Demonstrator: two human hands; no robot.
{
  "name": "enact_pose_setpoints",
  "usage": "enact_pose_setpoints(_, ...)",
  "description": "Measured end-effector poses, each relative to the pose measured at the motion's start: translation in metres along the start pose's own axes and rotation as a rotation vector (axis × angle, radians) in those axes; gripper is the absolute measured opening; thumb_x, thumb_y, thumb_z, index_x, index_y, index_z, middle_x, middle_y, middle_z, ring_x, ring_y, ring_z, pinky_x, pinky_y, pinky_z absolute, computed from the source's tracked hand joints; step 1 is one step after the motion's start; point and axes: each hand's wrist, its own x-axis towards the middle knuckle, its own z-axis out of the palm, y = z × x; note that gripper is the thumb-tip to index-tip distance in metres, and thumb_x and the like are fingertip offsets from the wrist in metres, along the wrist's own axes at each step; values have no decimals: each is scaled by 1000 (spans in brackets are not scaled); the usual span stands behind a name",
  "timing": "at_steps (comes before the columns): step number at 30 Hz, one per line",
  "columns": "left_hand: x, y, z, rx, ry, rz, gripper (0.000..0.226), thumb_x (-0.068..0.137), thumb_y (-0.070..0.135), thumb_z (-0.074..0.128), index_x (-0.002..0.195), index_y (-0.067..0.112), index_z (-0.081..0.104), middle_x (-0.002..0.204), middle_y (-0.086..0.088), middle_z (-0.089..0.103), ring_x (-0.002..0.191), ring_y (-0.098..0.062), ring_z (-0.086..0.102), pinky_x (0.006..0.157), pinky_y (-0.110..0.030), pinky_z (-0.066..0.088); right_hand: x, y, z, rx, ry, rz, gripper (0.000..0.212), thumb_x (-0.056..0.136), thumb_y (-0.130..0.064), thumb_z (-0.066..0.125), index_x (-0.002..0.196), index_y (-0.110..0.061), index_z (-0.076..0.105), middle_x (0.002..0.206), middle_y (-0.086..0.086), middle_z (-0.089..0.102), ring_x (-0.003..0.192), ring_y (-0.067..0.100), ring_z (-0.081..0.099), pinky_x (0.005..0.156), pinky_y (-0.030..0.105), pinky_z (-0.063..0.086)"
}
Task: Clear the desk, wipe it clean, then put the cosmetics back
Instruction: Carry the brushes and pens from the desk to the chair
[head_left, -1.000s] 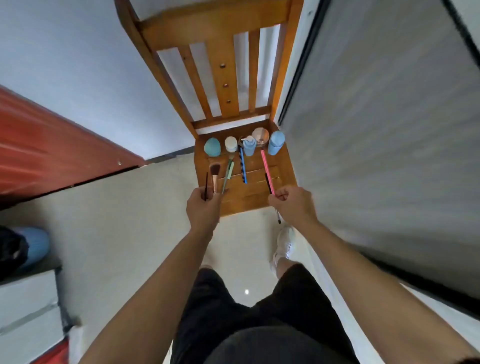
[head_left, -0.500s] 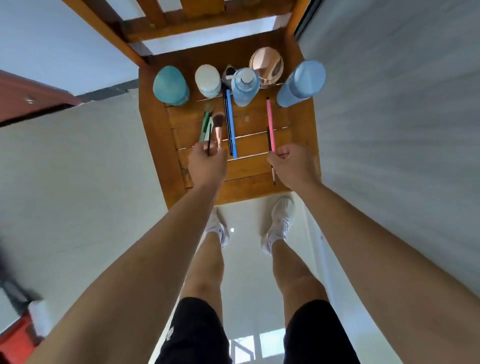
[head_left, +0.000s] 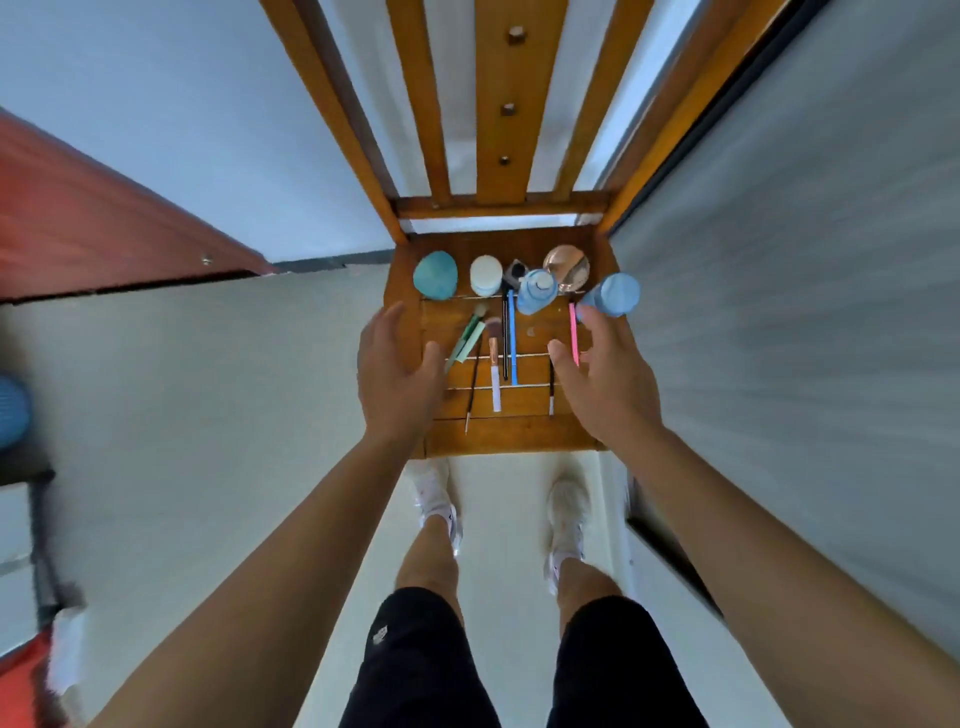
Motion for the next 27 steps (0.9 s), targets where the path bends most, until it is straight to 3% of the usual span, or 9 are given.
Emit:
enact_pose_setpoints(2,-22,27,-43,16,106,69,58,96,42,58,148,27,37,157,3,34,142,-19,35,114,-49,35,-7,-32,-36,-27,74,-146,55,100,-55,45,146,-27,38,143,0,48,122,18,57,81,27,53)
enact_pose_setpoints(7,-123,66,-162,45,427,182,59,95,35,62,148,23,39,160,0,31,146,-20,29,116,-51,31,-53,-133,-105,-15,117,-456,60,99,-58,44,150,-27,33,151,1,40,134,21,47,98,44,53)
enact_pose_setpoints(14,-257,21,-311,127,751,118,60,94,33,62,148,17,40,160,-8,28,144,-29,30,114,-52,30,-175,-272,-122,32,32,-915,57,102,-51,46,149,-21,37,150,5,42,137,21,42,106,43,47)
enact_pose_setpoints(19,-356,-68,-405,45,989,-2,51,93,32,63,140,16,49,149,-7,45,135,-29,44,106,-52,41,-293,-353,-58,123,-90,-1168,55,100,-46,53,145,-16,44,143,8,50,129,23,50,102,42,49)
enact_pose_setpoints(23,-452,-183,-465,16,1143,-137,48,91,24,66,136,11,53,135,-7,56,125,-28,51,101,-46,45,-413,-409,38,132,-172,-1352,55,95,-33,65,139,-4,51,133,17,56,123,34,53,99,47,47)
enact_pose_setpoints(27,-543,-298,-514,-18,1254,-327,46,91,23,66,134,12,55,125,-7,59,116,-28,54,92,-43,46,-549,-451,137,103,-363,-1483,56,96,-36,62,142,-7,48,136,12,52,127,29,50,100,45,48)
